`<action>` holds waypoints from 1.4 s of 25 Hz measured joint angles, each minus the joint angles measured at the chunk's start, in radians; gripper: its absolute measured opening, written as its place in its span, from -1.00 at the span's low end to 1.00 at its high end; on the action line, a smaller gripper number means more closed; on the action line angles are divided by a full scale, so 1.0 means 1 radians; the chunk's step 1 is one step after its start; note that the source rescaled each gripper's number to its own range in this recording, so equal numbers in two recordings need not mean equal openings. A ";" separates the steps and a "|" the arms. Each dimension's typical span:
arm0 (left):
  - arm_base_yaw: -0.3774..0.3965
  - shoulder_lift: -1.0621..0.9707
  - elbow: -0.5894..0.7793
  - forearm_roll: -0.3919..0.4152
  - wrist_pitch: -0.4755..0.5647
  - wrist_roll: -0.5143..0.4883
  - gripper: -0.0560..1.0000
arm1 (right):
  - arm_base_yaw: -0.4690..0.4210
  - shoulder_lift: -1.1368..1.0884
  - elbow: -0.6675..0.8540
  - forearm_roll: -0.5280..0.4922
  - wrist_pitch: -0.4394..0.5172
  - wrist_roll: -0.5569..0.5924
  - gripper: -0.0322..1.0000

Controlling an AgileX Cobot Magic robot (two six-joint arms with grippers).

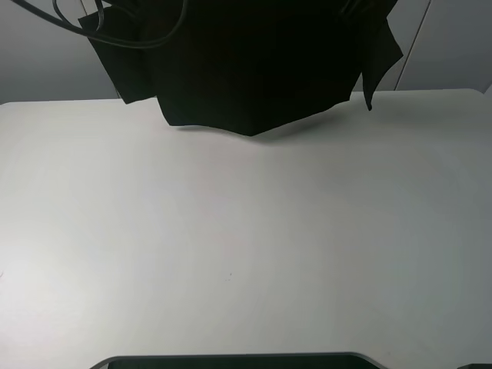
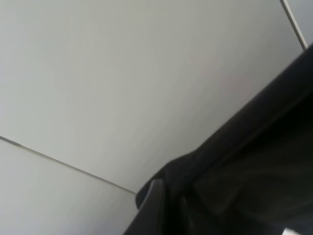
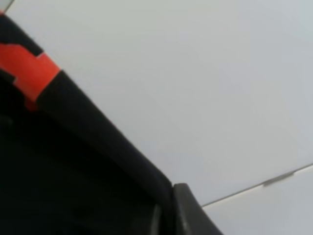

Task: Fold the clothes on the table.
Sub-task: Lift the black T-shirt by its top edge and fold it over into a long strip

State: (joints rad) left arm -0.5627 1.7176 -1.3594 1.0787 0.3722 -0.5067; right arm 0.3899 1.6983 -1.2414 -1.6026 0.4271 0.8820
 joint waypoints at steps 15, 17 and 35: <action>-0.167 -0.031 0.209 -0.056 0.189 0.183 -0.89 | 0.091 -0.150 0.277 0.431 -0.044 -0.553 -0.94; -0.167 -0.044 0.227 -0.097 0.201 0.195 -0.89 | 0.099 -0.185 0.309 0.510 -0.009 -0.624 -0.94; -0.169 -0.295 0.433 -0.633 0.311 0.606 -0.89 | 0.119 -0.380 0.391 1.525 0.415 -1.475 -0.94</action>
State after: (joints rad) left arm -0.7321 1.4225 -0.9267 0.4461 0.6832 0.0995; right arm 0.5085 1.3182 -0.8507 -0.0774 0.8422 -0.5928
